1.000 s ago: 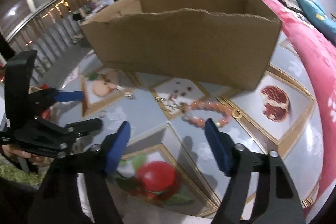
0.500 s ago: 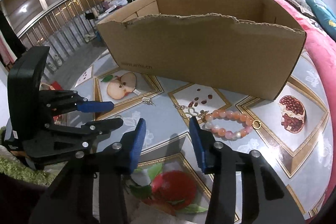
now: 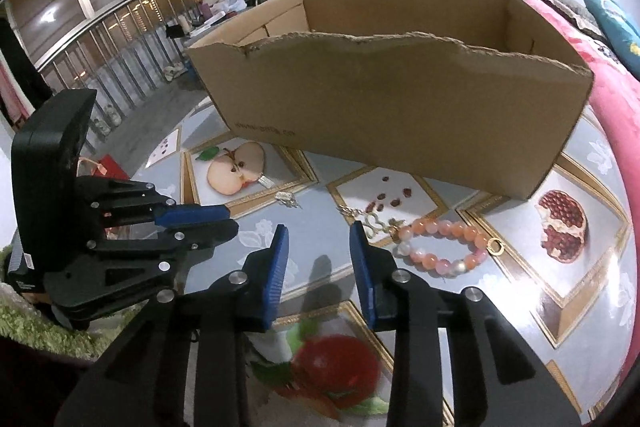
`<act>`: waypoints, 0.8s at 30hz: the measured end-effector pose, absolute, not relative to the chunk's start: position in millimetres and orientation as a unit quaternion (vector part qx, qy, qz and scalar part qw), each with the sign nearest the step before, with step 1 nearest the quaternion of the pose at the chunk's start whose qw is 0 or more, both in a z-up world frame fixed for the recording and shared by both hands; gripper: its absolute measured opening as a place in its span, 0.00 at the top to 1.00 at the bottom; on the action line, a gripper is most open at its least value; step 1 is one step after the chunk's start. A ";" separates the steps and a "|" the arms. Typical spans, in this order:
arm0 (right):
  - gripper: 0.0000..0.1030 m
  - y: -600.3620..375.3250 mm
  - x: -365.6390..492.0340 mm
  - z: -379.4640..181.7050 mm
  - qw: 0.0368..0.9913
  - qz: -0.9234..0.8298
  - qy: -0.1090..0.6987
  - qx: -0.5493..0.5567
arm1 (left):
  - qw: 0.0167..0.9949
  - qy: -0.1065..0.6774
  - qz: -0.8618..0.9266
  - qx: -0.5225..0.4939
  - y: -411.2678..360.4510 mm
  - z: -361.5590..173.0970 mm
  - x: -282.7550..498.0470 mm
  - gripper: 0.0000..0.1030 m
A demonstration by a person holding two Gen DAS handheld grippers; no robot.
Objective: Organize jewelry
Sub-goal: 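Close the left tool on the small silver ring, then grasp the silver charm with the right tool while the left tool holds the ring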
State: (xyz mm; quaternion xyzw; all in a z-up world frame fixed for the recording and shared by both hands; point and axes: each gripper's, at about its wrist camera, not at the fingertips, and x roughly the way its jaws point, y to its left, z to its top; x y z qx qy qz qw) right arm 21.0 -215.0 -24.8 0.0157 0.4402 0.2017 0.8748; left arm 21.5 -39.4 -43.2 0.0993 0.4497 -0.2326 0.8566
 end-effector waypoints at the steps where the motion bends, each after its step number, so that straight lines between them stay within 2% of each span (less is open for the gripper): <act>1: 0.70 -212.3 22.5 -25.1 0.874 0.206 0.439 0.016 | 0.859 0.448 -0.230 0.095 -37.3 -42.1 21.9 0.90; 7: 0.70 -189.0 37.2 -36.2 0.869 0.223 0.442 0.004 | 0.866 0.443 -0.219 0.072 -24.9 -39.0 25.5 0.90; 19: 0.70 -149.7 54.8 -55.8 0.868 0.231 0.426 -0.107 | 0.868 0.441 -0.222 0.057 -17.2 -38.2 30.2 0.90; 20: 0.73 -148.5 55.6 -55.3 0.866 0.235 0.428 -0.108 | 0.868 0.441 -0.222 0.056 -15.7 -38.0 29.8 0.90; 22: 0.92 -149.2 57.7 -54.4 0.861 0.242 0.435 -0.102 | 0.868 0.441 -0.221 0.054 -14.4 -38.2 30.8 0.90; 24: 0.92 -150.6 57.7 -53.2 0.859 0.245 0.438 -0.099 | 0.869 0.440 -0.220 0.052 -12.7 -37.6 31.5 0.90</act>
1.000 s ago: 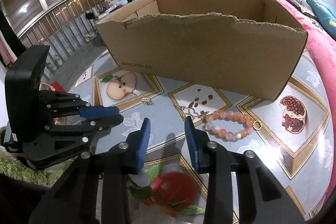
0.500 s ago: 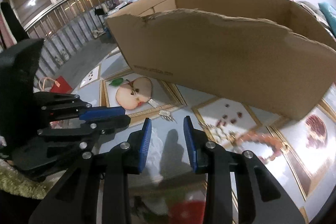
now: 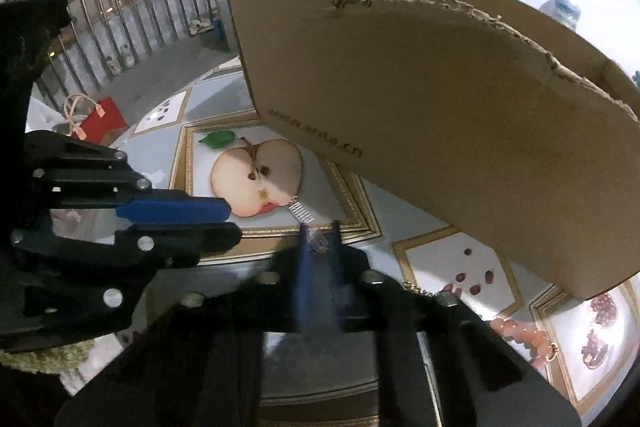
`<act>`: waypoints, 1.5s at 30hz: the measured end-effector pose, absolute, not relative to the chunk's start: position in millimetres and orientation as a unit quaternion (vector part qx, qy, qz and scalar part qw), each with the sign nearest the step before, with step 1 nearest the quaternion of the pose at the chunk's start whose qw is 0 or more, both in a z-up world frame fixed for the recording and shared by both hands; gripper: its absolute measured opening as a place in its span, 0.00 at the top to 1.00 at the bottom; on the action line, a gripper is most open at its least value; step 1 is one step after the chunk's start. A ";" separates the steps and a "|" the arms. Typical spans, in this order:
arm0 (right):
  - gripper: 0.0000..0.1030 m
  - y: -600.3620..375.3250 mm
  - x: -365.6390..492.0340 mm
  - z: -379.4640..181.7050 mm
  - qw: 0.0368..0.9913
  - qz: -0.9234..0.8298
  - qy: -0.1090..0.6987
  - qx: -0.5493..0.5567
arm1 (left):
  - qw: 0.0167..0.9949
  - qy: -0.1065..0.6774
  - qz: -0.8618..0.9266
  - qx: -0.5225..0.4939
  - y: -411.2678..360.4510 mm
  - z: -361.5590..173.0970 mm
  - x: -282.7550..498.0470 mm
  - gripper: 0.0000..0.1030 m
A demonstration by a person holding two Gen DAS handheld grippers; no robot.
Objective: Organize jewelry
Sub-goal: 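Grasp the silver charm with the right tool while the left tool holds the ring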
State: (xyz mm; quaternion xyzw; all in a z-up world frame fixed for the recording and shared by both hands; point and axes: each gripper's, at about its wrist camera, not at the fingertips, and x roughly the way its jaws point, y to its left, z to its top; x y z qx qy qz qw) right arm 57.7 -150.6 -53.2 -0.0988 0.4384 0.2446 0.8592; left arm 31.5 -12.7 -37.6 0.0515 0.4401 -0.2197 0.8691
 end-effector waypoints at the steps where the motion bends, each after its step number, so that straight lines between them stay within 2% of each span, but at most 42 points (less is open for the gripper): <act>1: 0.93 -151.6 57.7 -52.9 0.859 0.245 0.439 -0.096 | 0.869 0.440 -0.219 0.049 -11.9 -37.3 31.4 0.90; 4: 0.97 -157.8 60.1 -51.2 0.857 0.249 0.446 -0.068 | 0.871 0.437 -0.219 0.045 -9.6 -35.6 30.8 0.90; 12: 0.98 -174.4 58.1 -42.5 0.859 0.253 0.445 -0.005 | 0.876 0.429 -0.218 0.044 -7.0 -29.8 26.8 0.90; 19: 0.98 -192.4 49.6 -11.4 0.869 0.259 0.419 0.039 | 0.886 0.406 -0.219 0.040 -1.8 -8.7 19.6 0.90; 24: 0.98 -198.2 45.2 2.1 0.873 0.269 0.405 0.035 | 0.892 0.393 -0.220 0.044 -2.1 2.9 15.7 0.90; 30: 0.98 -186.7 43.9 -16.0 0.859 0.283 0.427 0.011 | 0.889 0.399 -0.220 0.045 -6.0 -1.6 11.7 0.90; 38: 0.92 -164.6 54.7 -49.8 0.844 0.266 0.460 -0.073 | 0.883 0.412 -0.220 0.044 -6.0 -11.7 10.5 0.90; 42: 0.83 -157.1 53.5 -50.4 0.844 0.270 0.453 -0.100 | 0.882 0.417 -0.217 0.039 -2.4 -15.0 12.6 0.90; 45: 0.79 -151.6 50.6 -50.0 0.842 0.270 0.451 -0.122 | 0.881 0.420 -0.217 0.037 -1.1 -17.3 14.0 0.90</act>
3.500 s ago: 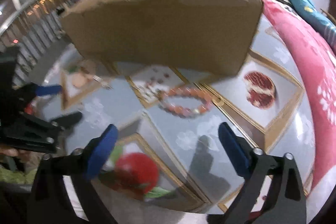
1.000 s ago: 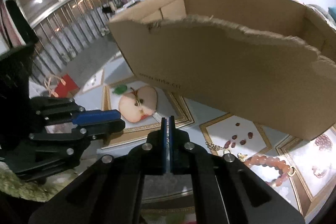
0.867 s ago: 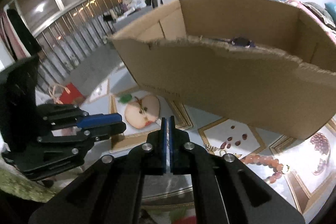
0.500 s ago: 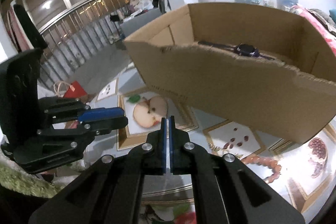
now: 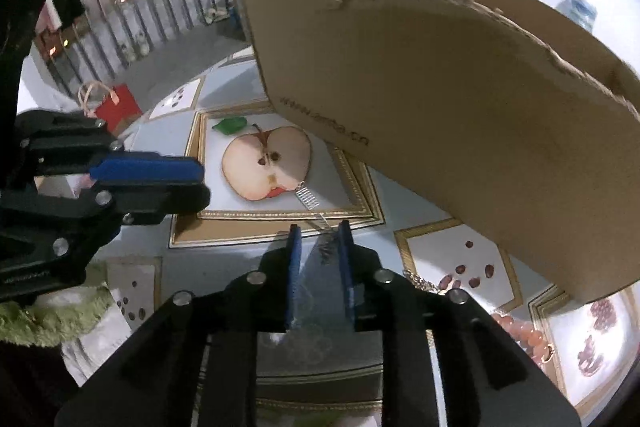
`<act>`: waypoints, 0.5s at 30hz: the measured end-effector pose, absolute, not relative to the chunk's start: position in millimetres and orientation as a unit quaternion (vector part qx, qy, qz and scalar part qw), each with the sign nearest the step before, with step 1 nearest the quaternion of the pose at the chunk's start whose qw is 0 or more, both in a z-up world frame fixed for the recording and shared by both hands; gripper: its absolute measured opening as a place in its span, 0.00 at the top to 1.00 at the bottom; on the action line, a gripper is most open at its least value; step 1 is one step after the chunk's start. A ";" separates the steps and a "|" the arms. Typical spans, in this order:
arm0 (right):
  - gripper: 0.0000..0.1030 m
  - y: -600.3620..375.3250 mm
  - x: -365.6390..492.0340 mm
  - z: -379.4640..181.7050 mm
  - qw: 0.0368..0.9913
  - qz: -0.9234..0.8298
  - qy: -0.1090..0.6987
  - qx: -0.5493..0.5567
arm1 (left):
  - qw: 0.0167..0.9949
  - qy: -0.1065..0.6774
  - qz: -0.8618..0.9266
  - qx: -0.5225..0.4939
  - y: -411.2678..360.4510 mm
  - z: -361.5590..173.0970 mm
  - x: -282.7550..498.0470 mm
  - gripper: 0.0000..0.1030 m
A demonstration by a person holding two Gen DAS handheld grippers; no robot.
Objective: Organize jewelry
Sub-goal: 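Grasp the silver charm with the right tool while the left tool holds the ring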
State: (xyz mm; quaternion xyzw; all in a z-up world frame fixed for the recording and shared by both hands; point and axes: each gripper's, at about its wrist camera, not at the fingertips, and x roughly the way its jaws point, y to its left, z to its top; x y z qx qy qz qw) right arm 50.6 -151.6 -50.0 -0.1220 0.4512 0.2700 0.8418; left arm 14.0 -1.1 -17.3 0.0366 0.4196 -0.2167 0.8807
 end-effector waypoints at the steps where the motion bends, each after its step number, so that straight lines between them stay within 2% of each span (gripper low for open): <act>1: 0.79 -150.9 50.3 -49.7 0.841 0.270 0.452 -0.124 | 0.880 0.420 -0.217 0.036 -0.7 -18.0 14.6 0.90; 6: 0.81 -151.5 54.0 -49.7 0.840 0.265 0.458 -0.122 | 0.879 0.423 -0.218 0.032 0.0 -20.9 16.2 0.90; 8: 0.86 -150.1 55.6 -50.1 0.840 0.262 0.459 -0.124 | 0.879 0.423 -0.218 0.031 0.2 -21.3 16.2 0.90; 9: 0.93 -150.4 56.4 -50.0 0.839 0.261 0.462 -0.121 | 0.879 0.423 -0.218 0.031 0.3 -21.1 16.0 0.90; 10: 0.96 -150.9 56.9 -49.9 0.839 0.260 0.464 -0.116 | 0.879 0.423 -0.218 0.031 0.6 -21.1 16.3 0.90; 15: 0.97 -160.3 59.4 -50.2 0.839 0.257 0.474 -0.070 | 0.881 0.420 -0.217 0.028 2.4 -20.8 16.1 0.90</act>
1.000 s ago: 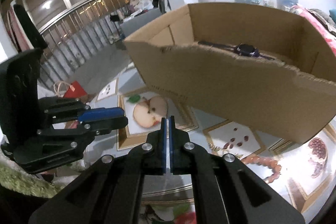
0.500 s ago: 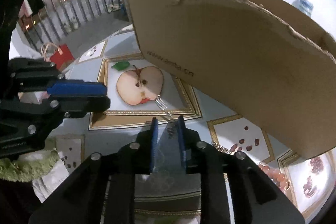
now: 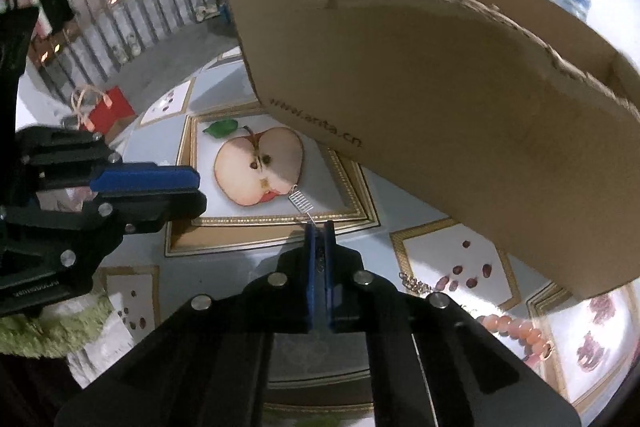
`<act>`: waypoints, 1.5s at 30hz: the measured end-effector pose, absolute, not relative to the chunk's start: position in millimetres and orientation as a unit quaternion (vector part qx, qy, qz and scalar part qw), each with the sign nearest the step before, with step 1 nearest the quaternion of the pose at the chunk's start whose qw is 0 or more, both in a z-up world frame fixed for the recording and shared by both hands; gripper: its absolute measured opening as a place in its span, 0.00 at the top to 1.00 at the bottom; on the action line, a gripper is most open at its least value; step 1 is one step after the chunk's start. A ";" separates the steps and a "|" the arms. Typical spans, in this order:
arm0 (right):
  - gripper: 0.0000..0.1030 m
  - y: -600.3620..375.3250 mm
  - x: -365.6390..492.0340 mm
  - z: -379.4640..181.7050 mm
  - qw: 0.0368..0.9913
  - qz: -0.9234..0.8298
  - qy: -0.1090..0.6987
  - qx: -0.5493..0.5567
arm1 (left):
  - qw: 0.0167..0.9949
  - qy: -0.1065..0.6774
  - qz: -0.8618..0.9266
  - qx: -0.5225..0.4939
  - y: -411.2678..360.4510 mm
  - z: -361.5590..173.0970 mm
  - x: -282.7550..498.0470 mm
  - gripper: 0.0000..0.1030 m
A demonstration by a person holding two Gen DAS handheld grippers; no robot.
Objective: Organize jewelry
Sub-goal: 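Grasp the silver charm with the right tool while the left tool holds the ring, then carry the held ring and charm over the cardboard box with both tools, then open both tools to drop the ring and charm into the box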
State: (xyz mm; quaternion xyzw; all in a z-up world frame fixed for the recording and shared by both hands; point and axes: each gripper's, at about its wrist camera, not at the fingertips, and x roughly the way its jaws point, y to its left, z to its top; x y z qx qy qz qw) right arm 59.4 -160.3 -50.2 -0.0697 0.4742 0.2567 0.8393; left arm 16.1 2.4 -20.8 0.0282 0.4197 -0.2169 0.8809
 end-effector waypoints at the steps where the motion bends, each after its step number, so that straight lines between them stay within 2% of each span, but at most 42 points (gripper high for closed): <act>1: 0.97 -163.8 60.1 -49.8 0.839 0.257 0.476 -0.054 | 0.881 0.419 -0.217 0.028 2.9 -20.6 15.9 0.90; 13: 0.97 -197.8 51.3 2.6 0.861 0.268 0.430 0.038 | 0.896 0.384 -0.220 0.021 9.8 10.1 7.5 0.90; 23: 0.97 -225.6 60.4 92.6 0.895 0.292 0.330 0.070 | 0.922 0.278 -0.270 0.026 -2.8 95.5 18.9 0.90; 27: 0.97 -235.5 88.8 109.0 0.902 0.278 0.323 0.075 | 0.922 0.252 -0.292 0.041 -20.9 114.4 43.3 0.90; 35: 0.97 -254.0 163.0 69.0 0.866 0.233 0.428 0.112 | 0.896 0.325 -0.301 0.030 -64.3 87.9 127.8 0.90; 41: 0.96 -261.1 197.3 37.7 0.849 0.206 0.473 0.111 | 0.875 0.385 -0.293 0.018 -84.8 64.6 175.0 0.89; 45: 0.95 -267.6 201.8 33.3 0.849 0.206 0.472 0.118 | 0.863 0.418 -0.283 0.001 -84.6 53.8 190.0 0.81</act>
